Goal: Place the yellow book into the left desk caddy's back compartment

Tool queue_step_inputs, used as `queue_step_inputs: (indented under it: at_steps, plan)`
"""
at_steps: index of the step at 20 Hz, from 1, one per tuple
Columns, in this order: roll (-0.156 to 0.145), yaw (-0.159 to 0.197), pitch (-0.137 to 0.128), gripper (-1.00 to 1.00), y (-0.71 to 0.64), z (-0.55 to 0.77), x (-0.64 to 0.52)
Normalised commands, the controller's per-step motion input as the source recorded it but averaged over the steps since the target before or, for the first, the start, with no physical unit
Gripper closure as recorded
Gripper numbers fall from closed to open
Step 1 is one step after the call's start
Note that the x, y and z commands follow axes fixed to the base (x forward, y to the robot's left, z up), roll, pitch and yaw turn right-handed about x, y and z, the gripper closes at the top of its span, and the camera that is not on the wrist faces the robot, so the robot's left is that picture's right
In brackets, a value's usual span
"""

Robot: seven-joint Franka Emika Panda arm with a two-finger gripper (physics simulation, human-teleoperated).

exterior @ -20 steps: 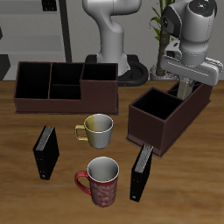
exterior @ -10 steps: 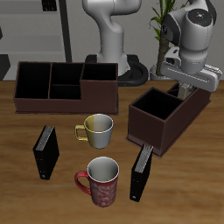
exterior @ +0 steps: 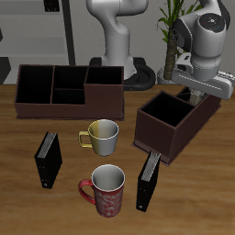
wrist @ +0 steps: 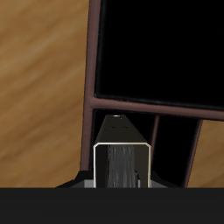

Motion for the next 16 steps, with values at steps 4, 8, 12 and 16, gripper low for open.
queue_step_inputs:
  at_steps: [4,8,12,16]
  plan:
    - [-0.007,-0.001,0.021,1.00,-0.09,-0.15,-0.02]
    - [-0.017,-0.045,0.053,-1.00,-0.11,-0.11,0.01]
    - [-0.007,0.004,-0.001,-1.00,-0.08,0.02,0.01]
    - [-0.036,0.012,-0.014,-1.00,-0.07,0.12,-0.04]
